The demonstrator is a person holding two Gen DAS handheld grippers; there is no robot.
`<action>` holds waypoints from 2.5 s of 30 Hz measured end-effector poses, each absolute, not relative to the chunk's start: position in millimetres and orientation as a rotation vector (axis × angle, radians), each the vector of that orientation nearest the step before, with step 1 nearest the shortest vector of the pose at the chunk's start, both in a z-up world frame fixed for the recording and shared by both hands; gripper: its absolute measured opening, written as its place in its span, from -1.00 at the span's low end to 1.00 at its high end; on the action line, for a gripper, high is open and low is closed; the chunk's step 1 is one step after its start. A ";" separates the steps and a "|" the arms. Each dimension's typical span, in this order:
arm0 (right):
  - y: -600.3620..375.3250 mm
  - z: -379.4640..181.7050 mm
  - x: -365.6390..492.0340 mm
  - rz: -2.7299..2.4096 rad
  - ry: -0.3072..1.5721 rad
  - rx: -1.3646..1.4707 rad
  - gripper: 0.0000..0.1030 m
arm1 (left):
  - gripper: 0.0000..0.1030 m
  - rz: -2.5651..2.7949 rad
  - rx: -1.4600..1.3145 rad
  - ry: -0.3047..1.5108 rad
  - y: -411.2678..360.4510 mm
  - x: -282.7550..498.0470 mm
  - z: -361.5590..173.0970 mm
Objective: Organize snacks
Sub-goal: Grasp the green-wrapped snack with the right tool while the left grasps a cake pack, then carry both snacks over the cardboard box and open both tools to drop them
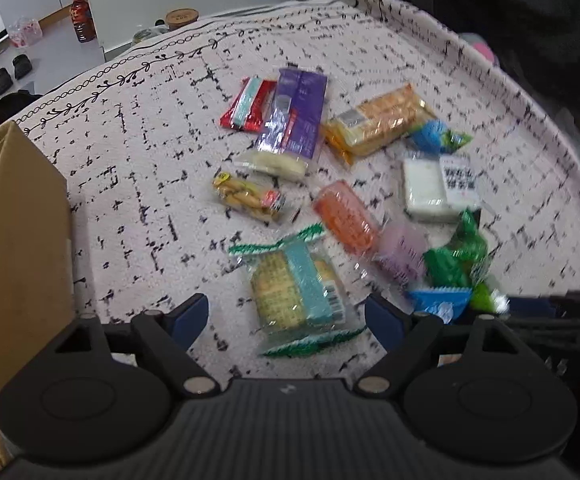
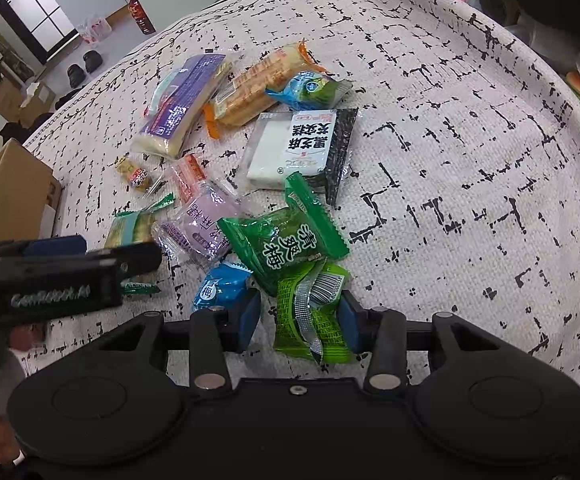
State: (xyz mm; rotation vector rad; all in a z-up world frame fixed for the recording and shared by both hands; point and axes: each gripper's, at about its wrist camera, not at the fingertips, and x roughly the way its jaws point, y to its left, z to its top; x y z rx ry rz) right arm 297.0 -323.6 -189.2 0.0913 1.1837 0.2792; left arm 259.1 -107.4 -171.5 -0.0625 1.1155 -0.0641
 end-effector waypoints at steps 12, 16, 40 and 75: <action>-311.5 -192.2 297.7 0.265 1.153 0.028 -0.39 | 0.27 0.025 -0.078 1.135 -102.8 267.1 -192.6; -317.0 -183.9 294.5 0.266 1.139 0.054 -0.41 | -0.08 0.010 -0.094 1.120 -97.2 261.5 -187.8; -268.6 -92.3 258.5 0.392 0.894 0.111 -0.41 | -0.09 -0.063 -0.153 0.899 -60.0 211.4 -104.2; -124.3 -61.7 221.4 0.639 0.830 0.088 -0.41 | -0.08 0.175 -0.257 0.810 85.0 138.4 -78.6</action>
